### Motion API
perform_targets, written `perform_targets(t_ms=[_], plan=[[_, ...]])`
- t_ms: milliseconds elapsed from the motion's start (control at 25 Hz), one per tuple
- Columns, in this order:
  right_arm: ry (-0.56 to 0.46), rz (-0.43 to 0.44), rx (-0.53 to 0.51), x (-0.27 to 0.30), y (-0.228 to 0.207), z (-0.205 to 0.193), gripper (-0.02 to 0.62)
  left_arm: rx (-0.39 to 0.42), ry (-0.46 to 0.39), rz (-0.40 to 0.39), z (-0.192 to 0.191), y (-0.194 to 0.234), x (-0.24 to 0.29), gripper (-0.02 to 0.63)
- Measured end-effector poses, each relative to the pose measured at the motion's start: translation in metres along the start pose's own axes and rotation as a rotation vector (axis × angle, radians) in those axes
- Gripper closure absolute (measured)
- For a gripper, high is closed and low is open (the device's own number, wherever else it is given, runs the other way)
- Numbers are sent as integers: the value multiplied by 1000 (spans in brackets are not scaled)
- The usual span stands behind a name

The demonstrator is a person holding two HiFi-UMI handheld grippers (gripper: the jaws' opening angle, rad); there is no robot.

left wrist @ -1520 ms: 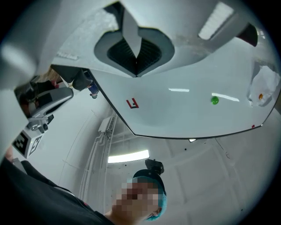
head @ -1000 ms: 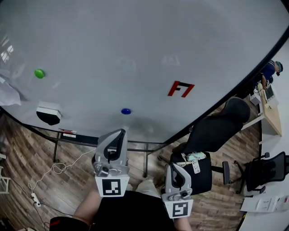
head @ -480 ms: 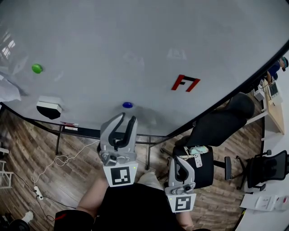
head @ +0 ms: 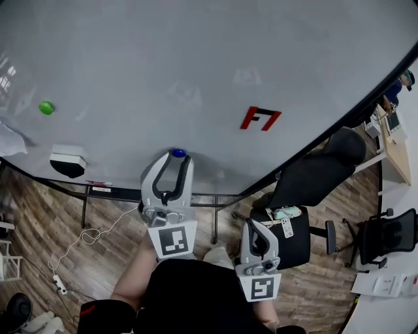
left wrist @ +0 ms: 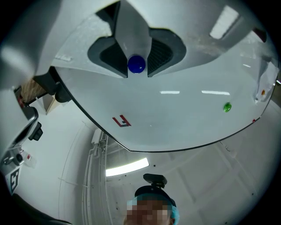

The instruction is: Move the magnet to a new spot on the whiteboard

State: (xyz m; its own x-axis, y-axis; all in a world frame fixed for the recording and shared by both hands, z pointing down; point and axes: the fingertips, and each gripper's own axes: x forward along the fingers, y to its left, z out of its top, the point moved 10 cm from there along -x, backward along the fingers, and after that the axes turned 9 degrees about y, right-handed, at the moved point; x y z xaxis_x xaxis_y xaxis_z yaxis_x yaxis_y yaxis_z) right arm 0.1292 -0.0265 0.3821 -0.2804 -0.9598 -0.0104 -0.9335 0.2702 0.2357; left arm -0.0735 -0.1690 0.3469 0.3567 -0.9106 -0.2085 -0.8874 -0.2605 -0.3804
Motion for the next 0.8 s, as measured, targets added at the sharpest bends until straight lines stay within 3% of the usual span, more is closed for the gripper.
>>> perform_targets(t_ms=[800], plan=[[24,-53,6,3,4,-1,595,-11,19,52,-5,-5,3,472]])
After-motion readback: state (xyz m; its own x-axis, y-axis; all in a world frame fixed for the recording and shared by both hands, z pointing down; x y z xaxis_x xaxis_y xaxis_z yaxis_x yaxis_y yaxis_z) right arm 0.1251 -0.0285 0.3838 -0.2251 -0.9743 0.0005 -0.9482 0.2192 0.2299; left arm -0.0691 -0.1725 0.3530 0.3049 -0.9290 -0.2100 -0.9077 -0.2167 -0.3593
